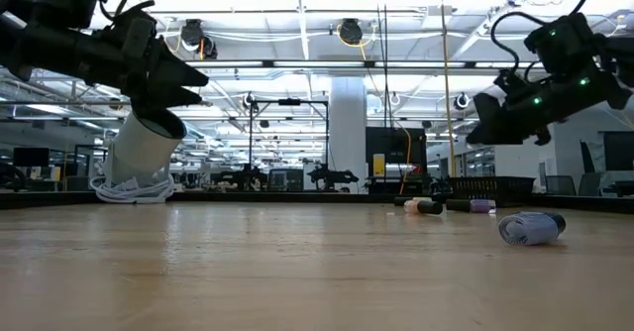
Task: Pick & Place Nail Polish
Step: Put the white nail polish into the black bin, then put the light blue nail polish into the black bin
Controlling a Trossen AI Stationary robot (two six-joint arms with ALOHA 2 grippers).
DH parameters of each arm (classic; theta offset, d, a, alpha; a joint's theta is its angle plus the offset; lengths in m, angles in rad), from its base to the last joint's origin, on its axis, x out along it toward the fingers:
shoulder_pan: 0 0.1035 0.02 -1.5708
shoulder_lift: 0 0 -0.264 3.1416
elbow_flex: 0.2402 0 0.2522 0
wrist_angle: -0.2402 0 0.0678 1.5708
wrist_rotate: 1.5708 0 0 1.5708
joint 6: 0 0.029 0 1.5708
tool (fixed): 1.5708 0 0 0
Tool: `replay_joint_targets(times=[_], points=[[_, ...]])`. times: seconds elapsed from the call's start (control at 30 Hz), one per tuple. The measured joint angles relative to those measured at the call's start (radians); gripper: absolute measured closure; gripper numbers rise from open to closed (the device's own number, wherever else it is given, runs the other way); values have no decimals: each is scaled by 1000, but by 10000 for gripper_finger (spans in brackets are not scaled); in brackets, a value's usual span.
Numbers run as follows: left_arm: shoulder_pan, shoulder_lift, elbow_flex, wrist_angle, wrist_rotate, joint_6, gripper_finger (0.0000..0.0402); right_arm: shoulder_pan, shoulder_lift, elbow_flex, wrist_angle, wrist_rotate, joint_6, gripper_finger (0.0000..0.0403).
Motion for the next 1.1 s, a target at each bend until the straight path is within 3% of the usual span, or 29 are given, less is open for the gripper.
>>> replay_joint_targets(times=[0.3,0.73,1.03,1.1], points=[[0,0,0,-2,-1,-3,85,-70,48,0,-63,106,2,334],[0,0,0,-4,-1,-4,91,-78,96,0,-5,105,9,268],[0,0,0,-4,-1,-3,78,-77,100,0,2,97,39,254],[0,0,0,-4,-1,-4,78,-77,100,0,7,51,38,255]])
